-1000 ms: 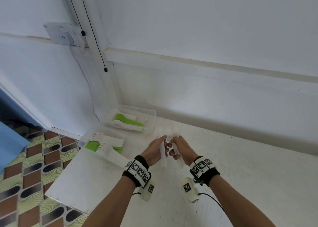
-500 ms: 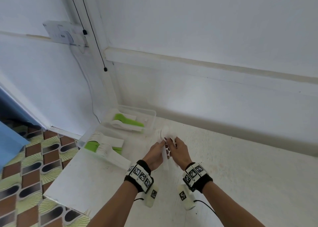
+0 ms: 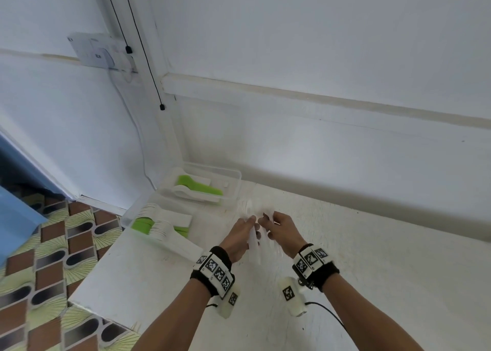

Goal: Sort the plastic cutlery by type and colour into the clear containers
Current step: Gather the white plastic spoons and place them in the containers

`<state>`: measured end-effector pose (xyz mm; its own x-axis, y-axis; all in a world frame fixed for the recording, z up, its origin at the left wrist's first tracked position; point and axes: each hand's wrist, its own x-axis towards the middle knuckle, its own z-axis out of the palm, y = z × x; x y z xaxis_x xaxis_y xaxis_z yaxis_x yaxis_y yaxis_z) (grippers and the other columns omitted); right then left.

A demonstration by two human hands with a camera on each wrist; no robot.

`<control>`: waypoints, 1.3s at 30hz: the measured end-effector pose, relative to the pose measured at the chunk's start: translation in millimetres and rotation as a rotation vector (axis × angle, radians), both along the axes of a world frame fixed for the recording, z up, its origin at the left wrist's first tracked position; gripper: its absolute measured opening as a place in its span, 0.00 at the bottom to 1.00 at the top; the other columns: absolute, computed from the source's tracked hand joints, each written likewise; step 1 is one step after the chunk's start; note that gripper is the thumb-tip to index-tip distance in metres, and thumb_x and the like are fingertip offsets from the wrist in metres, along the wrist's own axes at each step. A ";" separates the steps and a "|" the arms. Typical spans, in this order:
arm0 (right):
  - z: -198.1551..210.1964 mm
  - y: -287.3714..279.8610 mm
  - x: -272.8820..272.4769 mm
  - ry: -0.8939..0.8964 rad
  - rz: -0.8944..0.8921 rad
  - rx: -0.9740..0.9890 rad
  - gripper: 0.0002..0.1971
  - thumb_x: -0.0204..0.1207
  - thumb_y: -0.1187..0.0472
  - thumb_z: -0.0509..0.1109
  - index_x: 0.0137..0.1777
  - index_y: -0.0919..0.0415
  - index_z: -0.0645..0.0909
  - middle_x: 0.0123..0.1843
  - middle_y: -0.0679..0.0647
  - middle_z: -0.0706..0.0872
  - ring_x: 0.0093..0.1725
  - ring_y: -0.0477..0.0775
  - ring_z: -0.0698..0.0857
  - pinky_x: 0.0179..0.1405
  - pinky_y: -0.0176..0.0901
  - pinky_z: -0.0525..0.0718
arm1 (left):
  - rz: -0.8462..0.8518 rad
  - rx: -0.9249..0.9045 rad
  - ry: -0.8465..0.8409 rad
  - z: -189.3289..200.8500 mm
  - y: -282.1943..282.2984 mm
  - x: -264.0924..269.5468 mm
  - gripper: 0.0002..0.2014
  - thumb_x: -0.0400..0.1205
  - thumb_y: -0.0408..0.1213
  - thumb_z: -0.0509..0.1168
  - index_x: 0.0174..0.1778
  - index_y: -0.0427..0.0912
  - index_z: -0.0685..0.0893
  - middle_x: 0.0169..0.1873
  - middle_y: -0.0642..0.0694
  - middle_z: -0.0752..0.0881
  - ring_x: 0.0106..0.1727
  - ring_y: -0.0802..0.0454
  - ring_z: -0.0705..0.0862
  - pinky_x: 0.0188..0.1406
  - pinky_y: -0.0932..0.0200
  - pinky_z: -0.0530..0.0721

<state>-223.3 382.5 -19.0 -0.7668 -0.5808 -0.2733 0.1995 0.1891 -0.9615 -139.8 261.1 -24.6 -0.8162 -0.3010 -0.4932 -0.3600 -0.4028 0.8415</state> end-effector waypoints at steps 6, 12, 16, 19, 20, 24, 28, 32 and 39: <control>-3.1 -6.6 7.3 0.096 -0.123 0.047 0.04 0.74 0.55 0.80 0.45 0.54 0.91 0.32 0.48 0.88 0.30 0.45 0.83 0.32 0.35 0.81 | 0.018 0.083 0.061 1.9 -0.1 -2.2 0.16 0.94 0.42 0.52 0.64 0.38 0.82 0.47 0.44 0.86 0.39 0.52 0.81 0.41 0.55 0.80; 2.1 -9.2 6.7 0.091 -0.092 0.141 0.16 0.79 0.50 0.77 0.33 0.59 0.85 0.26 0.49 0.84 0.26 0.46 0.81 0.30 0.39 0.79 | -0.001 0.167 0.097 -0.2 -3.9 3.8 0.17 0.92 0.43 0.56 0.68 0.35 0.80 0.51 0.40 0.82 0.44 0.49 0.82 0.41 0.55 0.81; 3.9 -8.2 6.1 0.038 -0.147 0.080 0.11 0.75 0.57 0.79 0.38 0.65 0.88 0.28 0.53 0.85 0.26 0.49 0.79 0.27 0.39 0.77 | -0.067 0.103 0.132 7.7 -2.3 5.3 0.19 0.93 0.43 0.53 0.74 0.37 0.78 0.55 0.42 0.83 0.52 0.49 0.82 0.47 0.56 0.81; 10.4 -4.8 1.4 -0.175 -0.100 -0.001 0.06 0.77 0.65 0.77 0.47 0.70 0.88 0.35 0.58 0.86 0.25 0.49 0.75 0.21 0.38 0.70 | -0.126 0.041 0.106 12.3 -4.7 7.7 0.23 0.91 0.48 0.56 0.76 0.37 0.76 0.65 0.42 0.83 0.65 0.48 0.81 0.67 0.54 0.78; 12.2 -2.1 -2.4 -0.225 -0.066 0.007 0.05 0.77 0.66 0.77 0.48 0.69 0.87 0.35 0.58 0.86 0.25 0.48 0.74 0.20 0.36 0.68 | -0.150 0.023 0.088 12.3 -6.1 8.5 0.25 0.89 0.50 0.57 0.76 0.37 0.76 0.64 0.42 0.82 0.64 0.49 0.81 0.69 0.54 0.76; 14.5 3.0 -15.0 -0.270 0.098 0.117 0.09 0.79 0.64 0.76 0.53 0.69 0.84 0.39 0.58 0.83 0.26 0.46 0.76 0.19 0.35 0.69 | -0.181 0.029 0.074 7.0 -7.9 9.7 0.16 0.92 0.44 0.56 0.68 0.37 0.78 0.44 0.46 0.77 0.42 0.52 0.78 0.52 0.52 0.82; 22.5 -5.9 -12.9 -0.290 0.077 0.098 0.07 0.83 0.63 0.65 0.55 0.67 0.79 0.37 0.58 0.80 0.26 0.47 0.75 0.20 0.36 0.66 | -0.101 0.055 0.094 3.7 -4.5 6.6 0.13 0.92 0.39 0.57 0.56 0.34 0.81 0.39 0.43 0.80 0.36 0.51 0.80 0.40 0.55 0.83; 23.9 -14.5 -9.5 -0.327 -0.018 0.084 0.10 0.87 0.59 0.55 0.58 0.66 0.73 0.38 0.60 0.81 0.24 0.50 0.76 0.18 0.37 0.66 | -0.013 0.113 0.092 1.9 -6.3 6.5 0.10 0.91 0.38 0.60 0.57 0.33 0.80 0.39 0.41 0.83 0.36 0.51 0.83 0.43 0.53 0.85; 22.1 -15.8 -2.3 -0.215 -0.006 0.086 0.07 0.87 0.59 0.60 0.58 0.62 0.74 0.46 0.56 0.79 0.32 0.51 0.79 0.26 0.40 0.75 | 0.097 0.242 0.108 2.5 -12.3 6.1 0.11 0.88 0.36 0.64 0.58 0.31 0.82 0.43 0.41 0.81 0.40 0.49 0.81 0.49 0.51 0.87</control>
